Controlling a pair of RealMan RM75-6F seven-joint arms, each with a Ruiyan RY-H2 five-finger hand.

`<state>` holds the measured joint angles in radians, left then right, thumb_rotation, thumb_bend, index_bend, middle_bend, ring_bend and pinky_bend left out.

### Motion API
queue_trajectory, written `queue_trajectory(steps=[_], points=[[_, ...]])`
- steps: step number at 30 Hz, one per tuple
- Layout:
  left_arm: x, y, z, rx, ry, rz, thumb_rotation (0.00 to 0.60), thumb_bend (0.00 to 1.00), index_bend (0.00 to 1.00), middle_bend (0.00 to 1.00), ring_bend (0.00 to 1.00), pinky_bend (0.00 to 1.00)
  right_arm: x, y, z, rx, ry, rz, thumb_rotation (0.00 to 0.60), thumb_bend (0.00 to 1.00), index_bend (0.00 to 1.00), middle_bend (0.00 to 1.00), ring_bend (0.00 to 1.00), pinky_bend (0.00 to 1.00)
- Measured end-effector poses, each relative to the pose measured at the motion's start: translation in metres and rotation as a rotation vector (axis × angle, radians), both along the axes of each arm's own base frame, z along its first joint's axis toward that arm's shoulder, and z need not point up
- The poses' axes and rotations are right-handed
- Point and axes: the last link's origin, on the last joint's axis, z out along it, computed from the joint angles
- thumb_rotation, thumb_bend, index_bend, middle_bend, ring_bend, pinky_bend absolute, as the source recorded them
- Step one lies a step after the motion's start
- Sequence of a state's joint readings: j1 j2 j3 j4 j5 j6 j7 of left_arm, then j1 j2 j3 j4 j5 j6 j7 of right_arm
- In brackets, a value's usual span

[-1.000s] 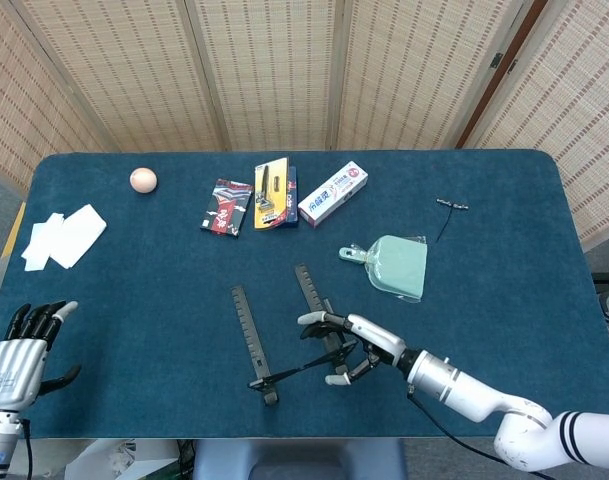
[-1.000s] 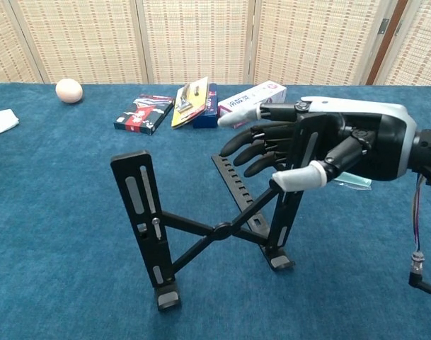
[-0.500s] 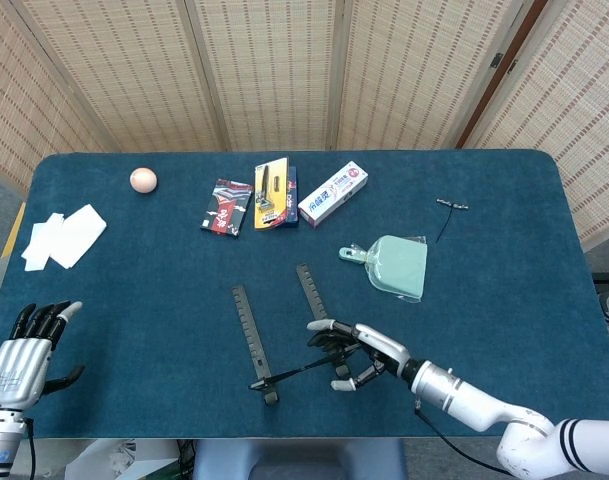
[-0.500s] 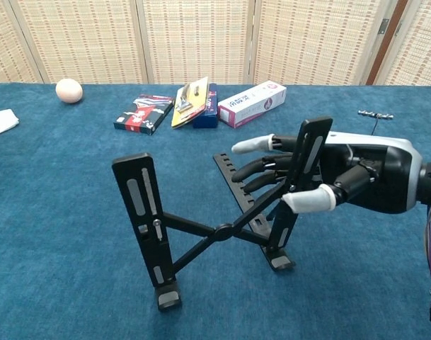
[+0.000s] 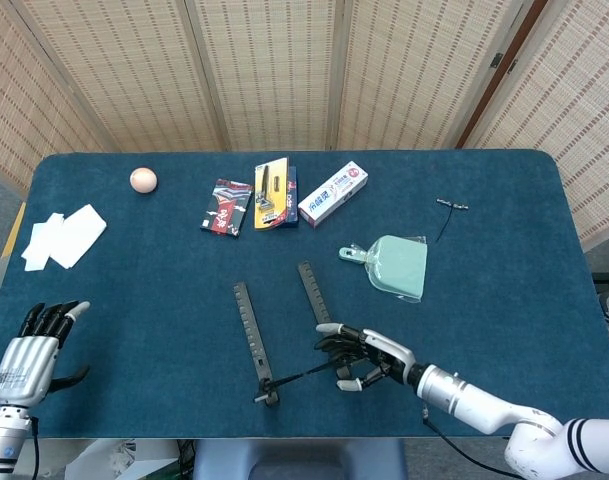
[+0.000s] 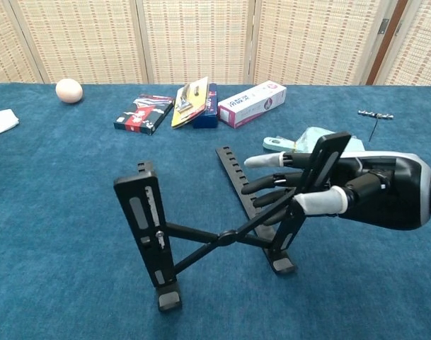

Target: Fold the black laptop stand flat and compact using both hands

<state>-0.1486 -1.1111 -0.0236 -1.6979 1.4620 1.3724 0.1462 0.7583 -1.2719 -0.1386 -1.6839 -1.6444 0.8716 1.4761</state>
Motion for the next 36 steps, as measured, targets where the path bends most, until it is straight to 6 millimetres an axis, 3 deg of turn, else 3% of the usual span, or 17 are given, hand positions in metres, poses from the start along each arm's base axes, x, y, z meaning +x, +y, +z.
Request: queue_trajectory(steps=[8,24,30,36], points=[[0.006,0.012,-0.008,-0.079,-0.127,-0.006,0.6,0.17,0.12,0.14,0.11,0.03,0.006,-0.01,0.015,-0.128,-0.007,0.068,0.6,0.08,0.14,0.25,0.18,0.22],[0.04,0.036,-0.035,-0.387,-0.705,0.055,0.6,0.17,0.0,0.13,0.11,0.04,0.022,-0.025,0.092,-0.392,-0.013,0.135,0.6,0.08,0.13,0.24,0.17,0.22],[0.055,0.039,-0.046,-0.55,-0.934,0.094,0.6,0.17,0.0,0.12,0.11,0.04,0.023,-0.027,0.105,-0.436,-0.013,0.116,0.6,0.08,0.13,0.24,0.17,0.22],[0.064,0.038,-0.063,-0.761,-1.037,0.115,0.6,0.17,0.0,0.12,0.11,0.04,0.021,-0.027,0.108,-0.443,-0.01,0.099,0.6,0.09,0.12,0.24,0.17,0.22]])
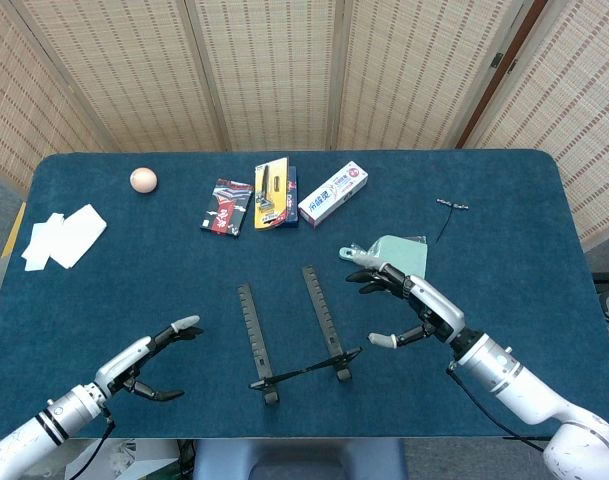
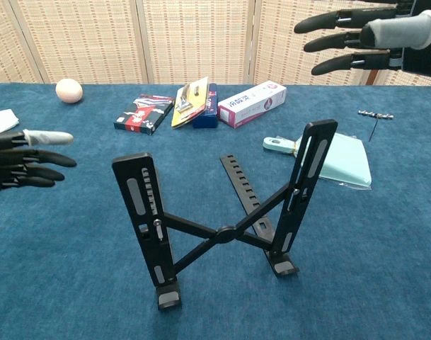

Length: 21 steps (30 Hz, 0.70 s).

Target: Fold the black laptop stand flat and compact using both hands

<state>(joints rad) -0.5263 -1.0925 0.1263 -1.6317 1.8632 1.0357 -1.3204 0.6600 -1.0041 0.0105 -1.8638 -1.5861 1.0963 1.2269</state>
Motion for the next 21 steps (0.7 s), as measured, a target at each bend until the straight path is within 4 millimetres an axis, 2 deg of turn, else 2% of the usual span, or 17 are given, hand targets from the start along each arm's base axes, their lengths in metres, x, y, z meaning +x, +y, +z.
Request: queue_trajectory(steps=[8,21], points=[[0.012,-0.001,-0.022,-0.168,-0.134,0.026,0.6,0.17,0.0,0.1,0.11,0.04,-0.005,0.001,0.002,-0.003,0.006,-0.018,0.6,0.09,0.11,0.23,0.16,0.22],[0.038,-0.001,-0.051,-0.332,-0.386,0.149,0.6,0.17,0.0,0.09,0.11,0.05,-0.012,0.002,0.005,-0.008,0.016,-0.038,0.6,0.09,0.1,0.22,0.15,0.22]])
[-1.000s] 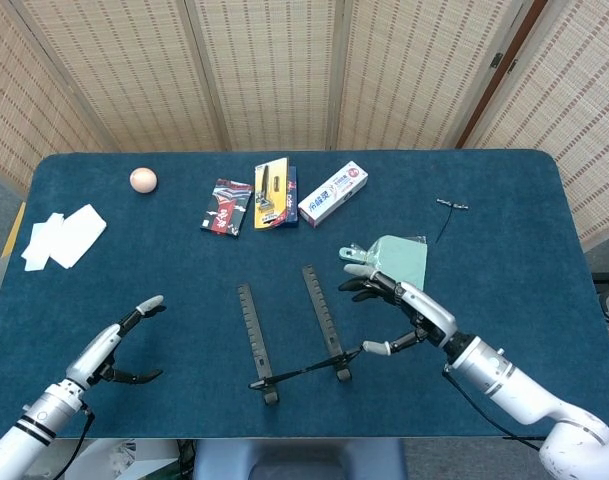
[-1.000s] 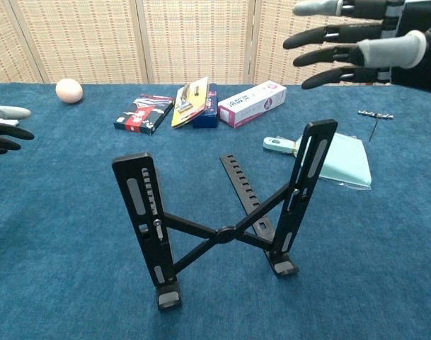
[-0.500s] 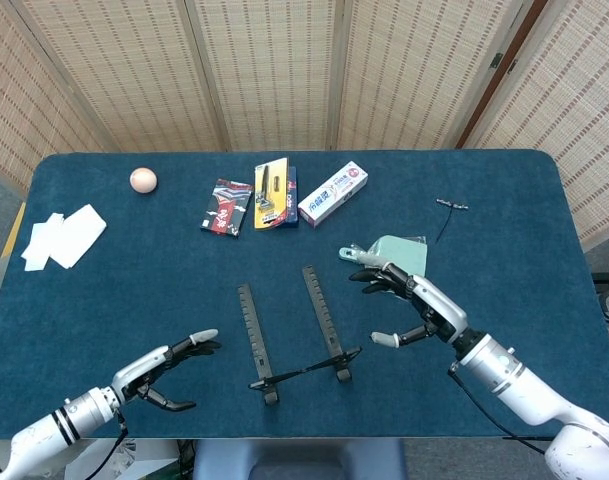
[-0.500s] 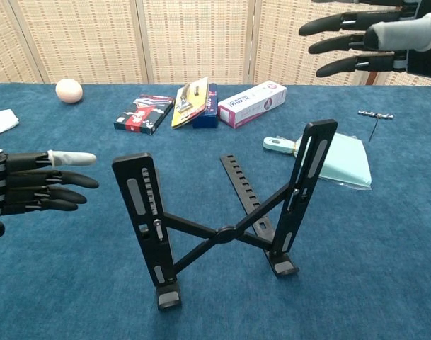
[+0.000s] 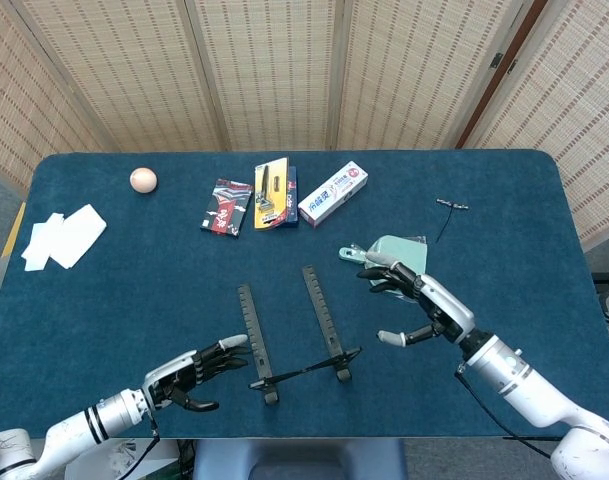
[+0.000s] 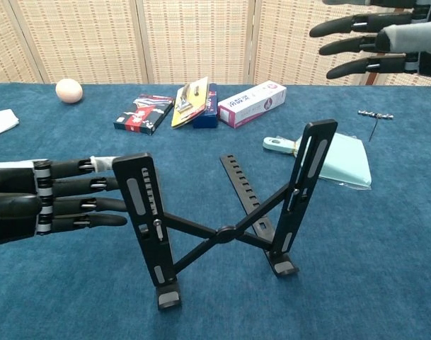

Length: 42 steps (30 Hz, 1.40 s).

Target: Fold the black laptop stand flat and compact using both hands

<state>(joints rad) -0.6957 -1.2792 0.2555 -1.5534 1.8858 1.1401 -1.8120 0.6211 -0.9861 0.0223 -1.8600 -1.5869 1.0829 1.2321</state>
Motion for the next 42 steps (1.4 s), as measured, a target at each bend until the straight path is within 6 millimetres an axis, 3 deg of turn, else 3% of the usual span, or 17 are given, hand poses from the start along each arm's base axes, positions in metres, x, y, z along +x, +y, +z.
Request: queue_trajectory(steps=[14,32,37,42], points=[[0.024,0.003,-0.027,-0.104,-0.071,0.096,0.6,0.17,0.0,0.09,0.11,0.05,-0.004,0.0,0.002,-0.007,0.009,-0.014,0.6,0.09,0.09,0.21,0.15,0.22],[0.033,-0.006,-0.043,-0.26,-0.13,0.146,0.6,0.17,0.0,0.09,0.11,0.06,-0.009,0.001,0.001,-0.01,0.022,-0.024,0.6,0.1,0.08,0.2,0.14,0.22],[0.03,0.001,-0.037,-0.229,-0.147,0.141,0.6,0.17,0.0,0.09,0.11,0.06,-0.009,0.002,-0.001,-0.001,0.066,0.008,0.6,0.1,0.05,0.16,0.1,0.19],[0.021,0.012,-0.018,-0.129,-0.179,0.147,0.6,0.17,0.0,0.09,0.11,0.06,-0.013,0.006,-0.008,0.037,0.198,0.08,0.6,0.09,0.0,0.1,0.03,0.15]])
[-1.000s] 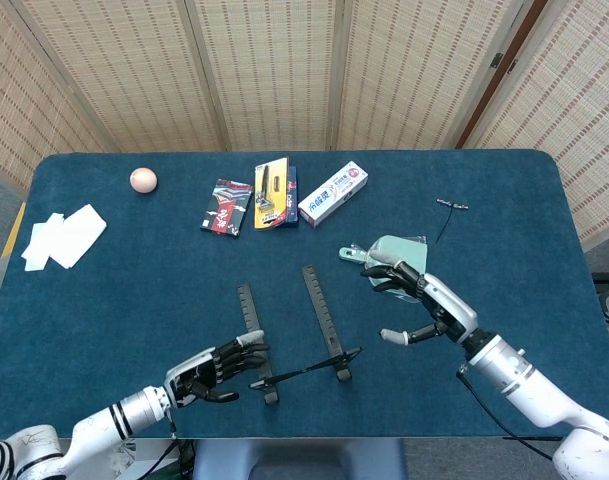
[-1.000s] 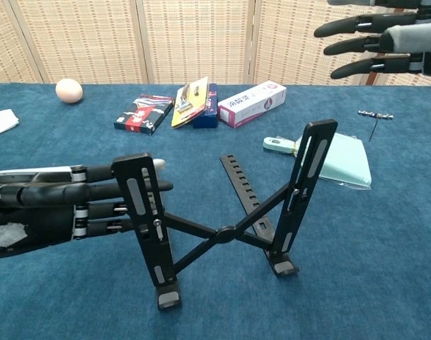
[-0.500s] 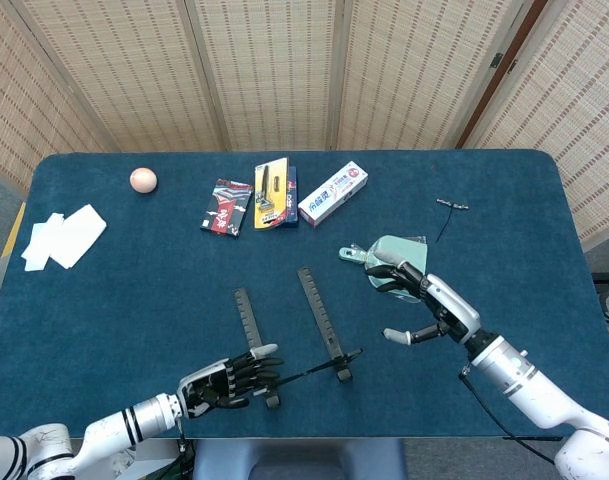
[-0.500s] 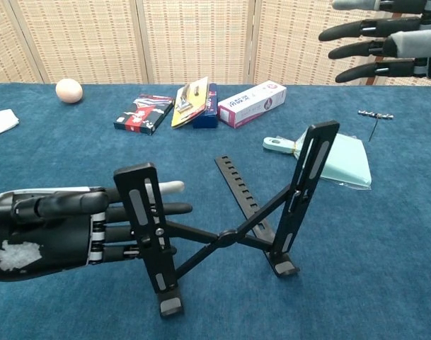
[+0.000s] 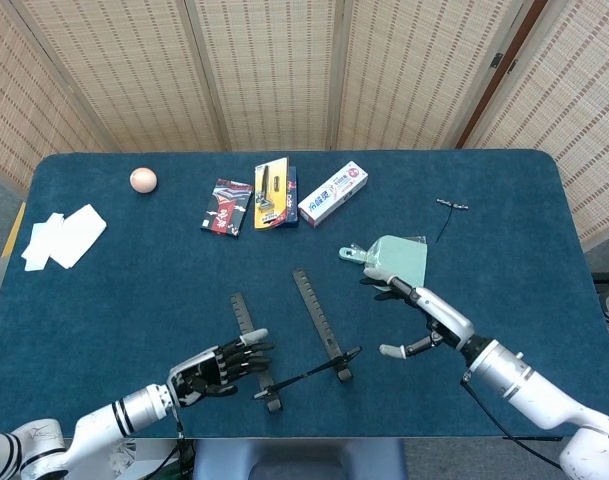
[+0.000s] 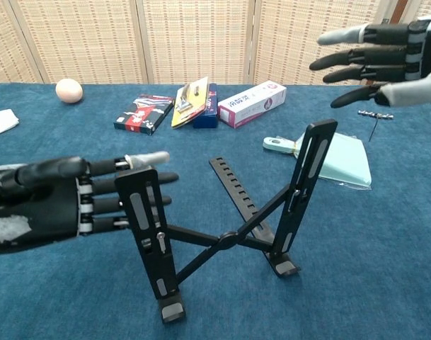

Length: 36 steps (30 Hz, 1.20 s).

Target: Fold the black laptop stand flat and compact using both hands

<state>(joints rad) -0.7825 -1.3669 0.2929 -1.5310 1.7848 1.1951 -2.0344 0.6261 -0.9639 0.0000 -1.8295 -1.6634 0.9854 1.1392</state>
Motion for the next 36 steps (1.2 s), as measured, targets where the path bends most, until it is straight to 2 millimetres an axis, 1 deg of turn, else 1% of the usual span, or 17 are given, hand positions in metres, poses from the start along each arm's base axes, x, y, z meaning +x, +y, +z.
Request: queue_trajectory(steps=[3,8,14,20,27,30,33,36], points=[[-0.008,0.006,0.013,0.08,0.006,0.016,0.6,0.17,0.0,0.09,0.11,0.06,-0.001,0.0,-0.006,0.029,0.069,0.032,0.6,0.08,0.0,0.09,0.01,0.15],[-0.018,0.014,0.037,0.194,0.019,0.051,0.6,0.17,0.0,0.09,0.1,0.06,0.002,-0.004,-0.015,0.05,0.13,0.066,0.6,0.05,0.0,0.08,0.0,0.14],[-0.022,0.017,0.056,0.27,0.035,0.057,0.6,0.17,0.0,0.09,0.1,0.06,0.01,-0.011,-0.031,0.075,0.194,0.097,0.6,0.03,0.0,0.08,0.0,0.14],[-0.024,0.016,0.069,0.317,0.057,0.041,0.6,0.17,0.0,0.09,0.1,0.06,0.02,-0.021,-0.05,0.078,0.236,0.114,0.6,0.02,0.0,0.08,0.0,0.14],[-0.026,0.019,0.082,0.392,0.098,0.03,0.6,0.17,0.0,0.09,0.1,0.06,0.034,-0.042,-0.076,0.039,0.242,0.099,0.6,0.02,0.0,0.08,0.0,0.14],[-0.027,0.022,0.087,0.434,0.138,0.02,0.6,0.17,0.0,0.09,0.1,0.06,0.04,-0.053,-0.086,0.003,0.239,0.081,0.6,0.03,0.0,0.04,0.0,0.1],[-0.029,0.026,0.091,0.487,0.196,0.001,0.6,0.17,0.0,0.09,0.1,0.06,0.047,-0.064,-0.091,-0.055,0.218,0.058,0.6,0.03,0.0,0.0,0.0,0.05],[-0.031,0.032,0.096,0.551,0.279,-0.033,0.6,0.17,0.0,0.09,0.1,0.05,0.055,-0.071,-0.086,-0.138,0.183,0.049,0.6,0.03,0.0,0.0,0.0,0.02]])
